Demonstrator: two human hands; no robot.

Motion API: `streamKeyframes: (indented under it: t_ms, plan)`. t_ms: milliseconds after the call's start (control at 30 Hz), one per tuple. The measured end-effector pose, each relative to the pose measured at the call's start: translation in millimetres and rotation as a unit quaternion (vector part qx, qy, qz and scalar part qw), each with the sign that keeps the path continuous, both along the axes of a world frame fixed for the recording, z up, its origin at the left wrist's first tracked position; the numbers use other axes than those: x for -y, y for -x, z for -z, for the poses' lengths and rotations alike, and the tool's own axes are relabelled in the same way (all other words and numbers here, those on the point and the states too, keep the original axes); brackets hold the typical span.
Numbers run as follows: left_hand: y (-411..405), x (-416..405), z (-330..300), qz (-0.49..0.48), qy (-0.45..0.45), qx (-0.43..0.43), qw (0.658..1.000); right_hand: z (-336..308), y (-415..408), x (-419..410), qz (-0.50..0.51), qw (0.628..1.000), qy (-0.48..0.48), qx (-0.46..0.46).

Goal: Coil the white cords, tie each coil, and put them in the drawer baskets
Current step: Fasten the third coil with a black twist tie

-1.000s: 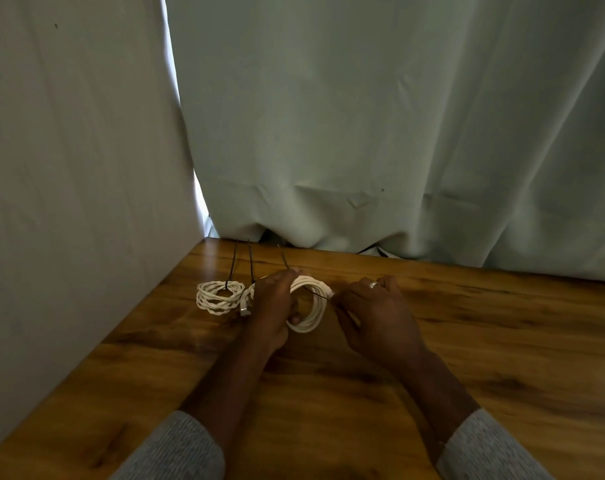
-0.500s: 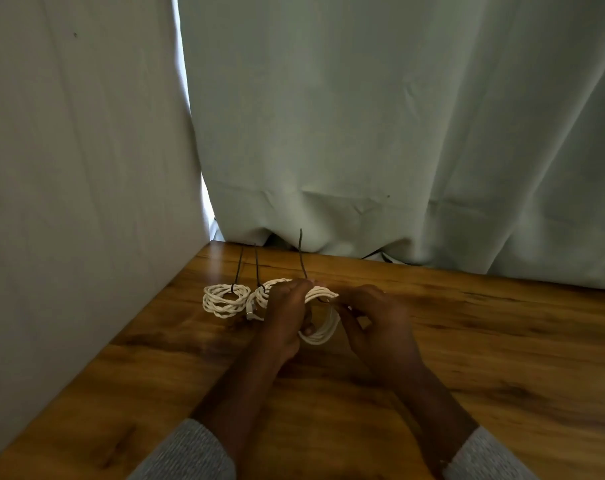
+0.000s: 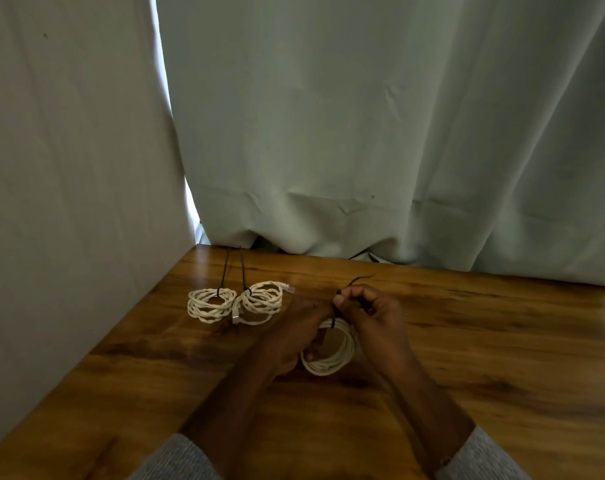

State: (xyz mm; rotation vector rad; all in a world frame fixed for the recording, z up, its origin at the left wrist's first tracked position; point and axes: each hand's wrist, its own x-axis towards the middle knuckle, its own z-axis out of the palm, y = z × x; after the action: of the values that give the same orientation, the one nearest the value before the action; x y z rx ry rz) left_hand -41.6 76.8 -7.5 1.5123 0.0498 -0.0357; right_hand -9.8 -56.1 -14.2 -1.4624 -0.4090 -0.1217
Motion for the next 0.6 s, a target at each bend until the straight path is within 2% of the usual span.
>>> streamKeyframes:
  t_ms: [167,233,367,433,500,600]
  plan:
    - [-4.2,-1.2,4.2,-0.072,-0.039,0.063,0.995,-0.5,1.0,-0.7,0.087,0.996,0.005,0.018]
    - [-4.8,-0.3,6.4,-0.060,-0.050,0.091,0.993,0.3,-2.3,2.6,0.101,0.994,0.030,0.037]
    - [-3.4,2.7,8.2,-0.023,-0.043,0.095,0.994,3.6,-6.1,6.3,0.084,0.993,0.068,0.037]
    - [-4.5,2.6,8.4,-0.037,-0.022,0.082,0.996,0.5,-6.6,7.2,0.057,0.998,0.030,0.010]
    - [-4.9,2.9,8.0,-0.045,-0.008,0.077,0.996,-2.8,-6.1,6.8,0.037,0.998,-0.048,-0.016]
    - [-1.7,6.1,6.7,-0.030,-0.002,0.068,0.997,-3.5,-9.6,6.7,0.059,0.989,-0.130,-0.049]
